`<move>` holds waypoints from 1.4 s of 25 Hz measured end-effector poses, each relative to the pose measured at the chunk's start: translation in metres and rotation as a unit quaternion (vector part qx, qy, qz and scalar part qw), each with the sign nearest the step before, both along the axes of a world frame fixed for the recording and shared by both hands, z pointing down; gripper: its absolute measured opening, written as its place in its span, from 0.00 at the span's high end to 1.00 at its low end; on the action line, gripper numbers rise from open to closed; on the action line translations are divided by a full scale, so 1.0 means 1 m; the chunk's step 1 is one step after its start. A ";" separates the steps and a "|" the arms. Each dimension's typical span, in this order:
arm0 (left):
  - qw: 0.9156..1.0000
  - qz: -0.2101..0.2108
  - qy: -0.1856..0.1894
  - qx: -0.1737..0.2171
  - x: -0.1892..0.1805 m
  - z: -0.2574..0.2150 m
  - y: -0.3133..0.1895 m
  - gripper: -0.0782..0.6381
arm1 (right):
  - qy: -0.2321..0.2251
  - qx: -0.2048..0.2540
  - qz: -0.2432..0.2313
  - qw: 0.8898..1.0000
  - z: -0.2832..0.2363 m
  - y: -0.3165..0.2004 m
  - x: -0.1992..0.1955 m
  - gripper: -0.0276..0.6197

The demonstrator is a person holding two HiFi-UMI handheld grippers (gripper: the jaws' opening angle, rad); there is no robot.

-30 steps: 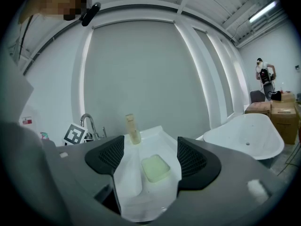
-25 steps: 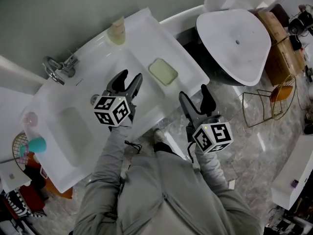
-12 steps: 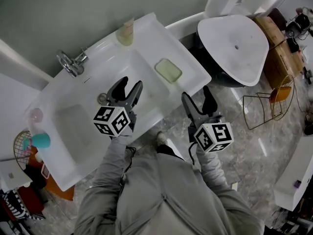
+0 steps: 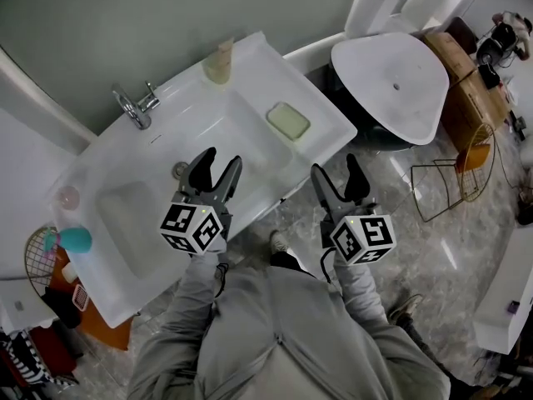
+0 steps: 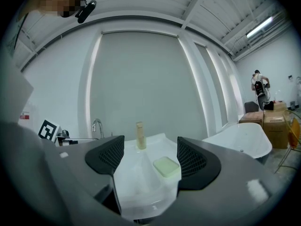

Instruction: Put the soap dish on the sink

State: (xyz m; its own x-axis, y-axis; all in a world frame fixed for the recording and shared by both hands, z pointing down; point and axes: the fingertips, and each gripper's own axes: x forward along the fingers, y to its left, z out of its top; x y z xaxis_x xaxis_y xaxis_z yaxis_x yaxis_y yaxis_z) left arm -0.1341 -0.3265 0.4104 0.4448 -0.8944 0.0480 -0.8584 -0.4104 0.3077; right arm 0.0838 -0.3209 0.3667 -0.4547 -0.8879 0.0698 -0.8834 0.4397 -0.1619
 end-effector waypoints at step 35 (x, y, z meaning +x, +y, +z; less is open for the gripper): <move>0.999 -0.007 -0.007 0.043 -0.006 -0.026 0.050 0.51 | 0.031 0.017 0.009 0.999 -0.006 0.038 -0.005 0.49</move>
State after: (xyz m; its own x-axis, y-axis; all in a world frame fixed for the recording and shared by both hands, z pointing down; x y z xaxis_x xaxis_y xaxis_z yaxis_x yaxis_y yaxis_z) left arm -0.1402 -0.2769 0.3845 0.4324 -0.9014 -0.0224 -0.8681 -0.4228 0.2602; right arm 0.0788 -0.2829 0.3608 -0.4338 -0.8985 0.0666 -0.8994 0.4274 -0.0917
